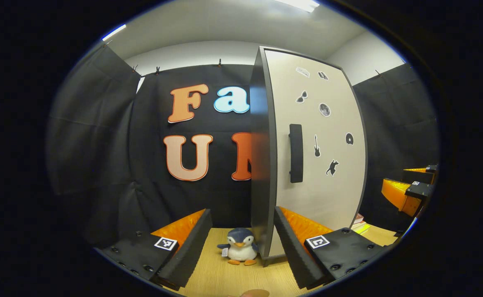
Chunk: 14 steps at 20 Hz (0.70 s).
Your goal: Open the cabinet door with the right hand, grasp the bottle in the cabinet with the left hand and place it on the coaster, then close the cabinet door with the right hand.
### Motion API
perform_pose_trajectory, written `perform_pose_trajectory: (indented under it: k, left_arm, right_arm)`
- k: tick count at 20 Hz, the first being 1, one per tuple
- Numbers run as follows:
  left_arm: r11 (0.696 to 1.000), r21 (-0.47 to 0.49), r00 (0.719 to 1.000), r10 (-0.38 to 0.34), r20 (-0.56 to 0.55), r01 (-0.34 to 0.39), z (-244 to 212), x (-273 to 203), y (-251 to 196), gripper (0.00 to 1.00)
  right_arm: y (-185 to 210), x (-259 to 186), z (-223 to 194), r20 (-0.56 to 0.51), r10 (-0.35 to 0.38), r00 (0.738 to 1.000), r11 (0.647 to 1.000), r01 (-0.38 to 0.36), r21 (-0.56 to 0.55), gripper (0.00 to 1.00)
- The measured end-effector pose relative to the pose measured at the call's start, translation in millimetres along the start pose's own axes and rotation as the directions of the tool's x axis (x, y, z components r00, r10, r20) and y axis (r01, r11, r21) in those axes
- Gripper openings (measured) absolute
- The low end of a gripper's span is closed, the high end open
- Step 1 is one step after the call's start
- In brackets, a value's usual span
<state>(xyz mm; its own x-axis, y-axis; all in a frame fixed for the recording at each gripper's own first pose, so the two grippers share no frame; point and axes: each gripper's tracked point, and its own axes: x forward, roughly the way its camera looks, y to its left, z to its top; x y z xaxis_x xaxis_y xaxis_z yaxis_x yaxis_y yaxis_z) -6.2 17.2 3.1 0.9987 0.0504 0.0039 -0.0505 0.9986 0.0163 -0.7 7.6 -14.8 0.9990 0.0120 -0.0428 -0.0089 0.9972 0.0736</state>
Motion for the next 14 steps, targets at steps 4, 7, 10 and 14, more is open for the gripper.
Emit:
perform_pose_trajectory:
  k: [4,7,10,14]
  left_arm:
    - [1.0,-0.009,1.0,0.0,-0.001,0.0,1,-1,6,0.98]
    - [1.0,-0.009,1.0,-0.003,-0.003,0.003,1,1,9,0.98]
    - [1.0,-0.02,1.0,-0.013,-0.014,0.013,-1,3,15,0.98]
    - [1.0,-0.009,1.0,-0.002,-0.007,0.002,1,10,29,0.98]
  right_arm:
    - [11,3,1,-0.004,0.016,1.0,1.0,-0.016,-0.006,0.95]
    - [25,10,3,-0.01,0.044,0.999,0.999,-0.044,-0.007,0.95]
    - [43,20,12,-0.003,0.08,0.997,0.997,-0.08,0.008,0.95]
    - [68,36,21,0.004,0.127,0.992,0.991,-0.127,0.039,0.95]
